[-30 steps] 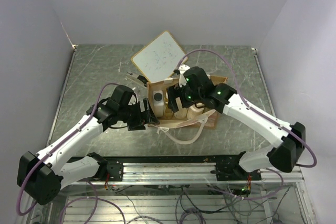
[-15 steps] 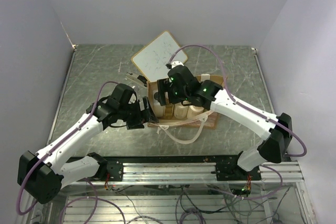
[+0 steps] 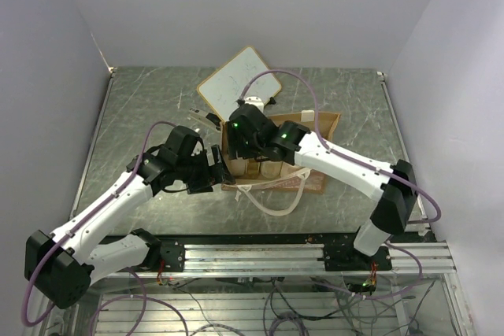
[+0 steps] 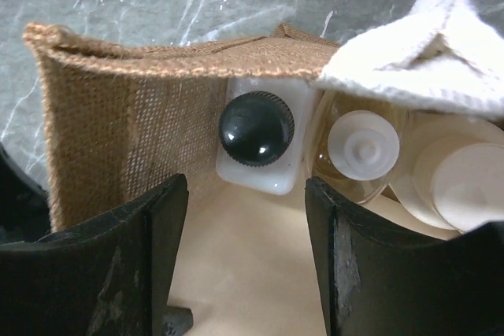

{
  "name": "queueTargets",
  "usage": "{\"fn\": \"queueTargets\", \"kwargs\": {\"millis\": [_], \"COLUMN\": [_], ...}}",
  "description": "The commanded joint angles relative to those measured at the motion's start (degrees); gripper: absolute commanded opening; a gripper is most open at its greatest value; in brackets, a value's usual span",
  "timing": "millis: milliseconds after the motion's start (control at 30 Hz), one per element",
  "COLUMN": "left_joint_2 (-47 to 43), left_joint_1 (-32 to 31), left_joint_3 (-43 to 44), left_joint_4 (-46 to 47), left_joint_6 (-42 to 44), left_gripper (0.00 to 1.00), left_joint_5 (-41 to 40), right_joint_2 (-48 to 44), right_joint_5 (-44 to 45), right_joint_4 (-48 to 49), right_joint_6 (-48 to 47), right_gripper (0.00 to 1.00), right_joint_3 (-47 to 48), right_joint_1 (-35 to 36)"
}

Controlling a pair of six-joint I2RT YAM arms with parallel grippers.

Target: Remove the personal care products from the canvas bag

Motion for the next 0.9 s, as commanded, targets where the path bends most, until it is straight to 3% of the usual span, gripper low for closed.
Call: {"fn": "queueTargets", "kwargs": {"millis": [0,233,400,867], "left_joint_2": [-1.65,-2.21,-1.15,0.31], "left_joint_1": [0.12,0.16,0.12,0.12], "left_joint_3": [0.97,1.65,3.79,4.29], "left_joint_4": [-2.31,-2.75,-4.65,-4.51], "left_joint_6": [0.39,1.33,3.37,4.69], "left_gripper": [0.93,0.93,0.93,0.93], "left_joint_5": [-0.81,-1.19,-2.12,-1.41], "right_joint_2": [1.91,6.65,10.65,18.83], "right_joint_5": [3.55,7.02,14.40,20.89], "right_joint_4": [-0.98,-2.79,-6.99,-7.28], "right_joint_6": [1.14,2.02,7.02,12.17], "right_gripper": [0.58,0.54,0.53,0.60], "right_joint_3": [1.78,4.32,7.67,9.91], "right_joint_1": [0.37,1.36,3.16,4.23]}}
